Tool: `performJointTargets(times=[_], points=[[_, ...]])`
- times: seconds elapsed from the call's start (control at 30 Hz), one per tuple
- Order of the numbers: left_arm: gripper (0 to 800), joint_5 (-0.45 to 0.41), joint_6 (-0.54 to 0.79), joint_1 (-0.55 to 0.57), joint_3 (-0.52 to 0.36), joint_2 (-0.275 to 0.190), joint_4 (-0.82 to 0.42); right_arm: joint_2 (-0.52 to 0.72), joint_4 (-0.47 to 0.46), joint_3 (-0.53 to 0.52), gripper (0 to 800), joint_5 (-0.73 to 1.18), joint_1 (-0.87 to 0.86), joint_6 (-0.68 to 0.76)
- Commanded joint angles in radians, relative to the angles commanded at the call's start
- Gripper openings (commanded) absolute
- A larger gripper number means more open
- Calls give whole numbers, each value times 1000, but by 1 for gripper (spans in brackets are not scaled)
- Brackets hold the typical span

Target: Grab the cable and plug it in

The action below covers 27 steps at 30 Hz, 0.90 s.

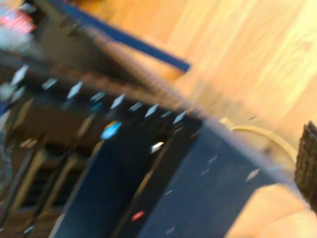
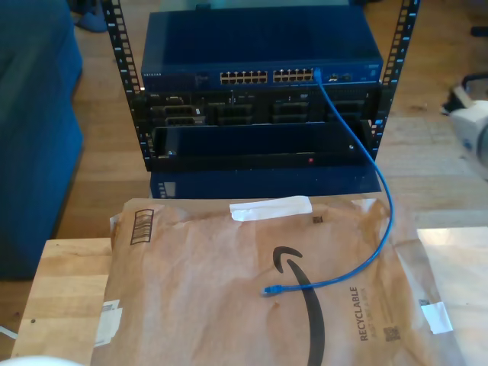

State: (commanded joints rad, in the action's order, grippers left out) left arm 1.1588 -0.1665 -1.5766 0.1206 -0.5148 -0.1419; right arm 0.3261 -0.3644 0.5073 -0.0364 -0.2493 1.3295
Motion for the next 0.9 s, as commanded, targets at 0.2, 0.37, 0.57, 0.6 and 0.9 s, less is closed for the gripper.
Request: performJointTargets(times=[0.2,0.37,0.57,0.6,0.9], points=[[800,0,0,0,0,0,0,98,-21,-55,794,198,-144,-140],[800,0,0,0,0,0,0,173,-18,-92,794,344,-261,-292],[800,0,0,0,0,0,0,186,-11,-91,794,508,-436,-446],[800,0,0,0,0,0,0,186,-11,-92,794,512,-460,-476],[800,0,0,0,0,0,0,178,32,-94,796,647,-690,-778]])
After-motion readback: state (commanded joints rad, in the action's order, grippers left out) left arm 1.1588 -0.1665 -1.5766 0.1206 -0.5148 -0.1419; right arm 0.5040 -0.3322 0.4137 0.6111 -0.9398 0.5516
